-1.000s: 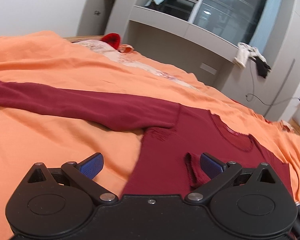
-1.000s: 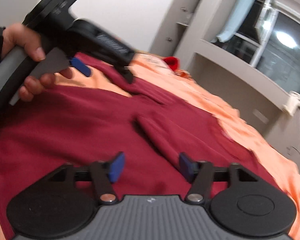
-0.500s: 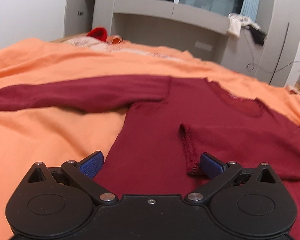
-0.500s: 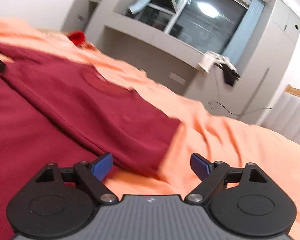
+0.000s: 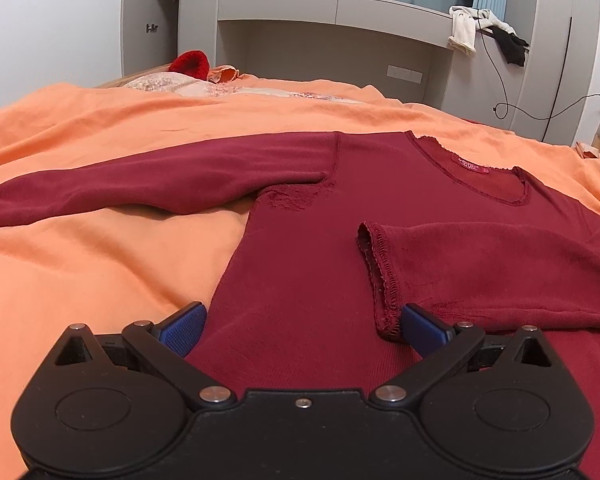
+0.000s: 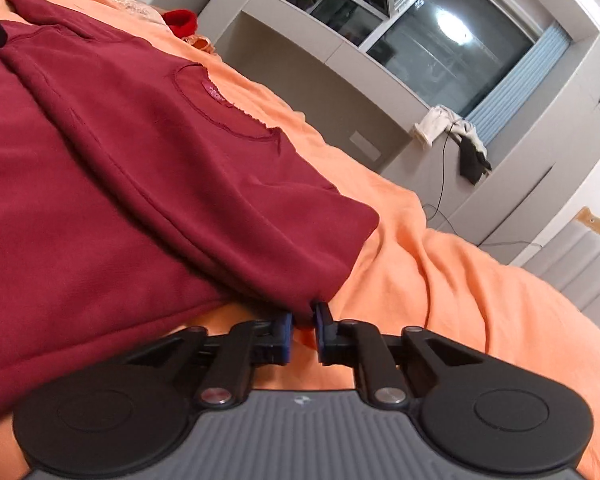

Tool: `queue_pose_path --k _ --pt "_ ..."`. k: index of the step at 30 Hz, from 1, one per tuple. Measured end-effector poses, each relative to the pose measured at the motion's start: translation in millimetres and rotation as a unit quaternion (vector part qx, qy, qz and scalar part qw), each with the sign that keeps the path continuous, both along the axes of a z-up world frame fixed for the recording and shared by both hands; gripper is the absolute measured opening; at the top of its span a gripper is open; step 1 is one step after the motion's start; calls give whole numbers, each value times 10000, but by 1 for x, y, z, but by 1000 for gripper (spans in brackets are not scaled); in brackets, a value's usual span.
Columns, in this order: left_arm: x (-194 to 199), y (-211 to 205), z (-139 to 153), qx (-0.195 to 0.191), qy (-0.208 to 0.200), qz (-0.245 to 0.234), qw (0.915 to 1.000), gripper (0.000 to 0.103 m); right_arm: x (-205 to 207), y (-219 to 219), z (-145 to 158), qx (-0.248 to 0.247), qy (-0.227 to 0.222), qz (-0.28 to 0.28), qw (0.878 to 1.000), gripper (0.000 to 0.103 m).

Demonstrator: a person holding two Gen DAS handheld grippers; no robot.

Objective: Fold small clothes
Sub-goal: 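Fold the held sleeve across the top's body and open the right gripper, then grasp the other sleeve cuff with the left gripper and lift it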

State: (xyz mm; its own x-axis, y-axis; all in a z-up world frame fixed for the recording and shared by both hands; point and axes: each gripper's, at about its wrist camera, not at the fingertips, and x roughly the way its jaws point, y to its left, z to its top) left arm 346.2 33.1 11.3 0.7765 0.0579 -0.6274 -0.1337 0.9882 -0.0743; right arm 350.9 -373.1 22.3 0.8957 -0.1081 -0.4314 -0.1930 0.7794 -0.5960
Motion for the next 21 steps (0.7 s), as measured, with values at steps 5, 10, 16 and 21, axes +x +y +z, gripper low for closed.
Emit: queue_pose_path --k 5,10,16,21 --pt "-1 -1 0 12 4 -39 10000 103 1 -24 28 1259 70 -398 9912 6" --pt "-4 -8 1 210 70 -251 9994 103 7 -67 37 3096 571 -931 9446 5" --pt "-8 -19 -1 586 149 -485 9970 103 9 -67 30 3091 747 -999 9428 6" --pt "-12 -17 1 534 115 -538 9971 102 0 -63 30 2986 826 -940 9461 20"
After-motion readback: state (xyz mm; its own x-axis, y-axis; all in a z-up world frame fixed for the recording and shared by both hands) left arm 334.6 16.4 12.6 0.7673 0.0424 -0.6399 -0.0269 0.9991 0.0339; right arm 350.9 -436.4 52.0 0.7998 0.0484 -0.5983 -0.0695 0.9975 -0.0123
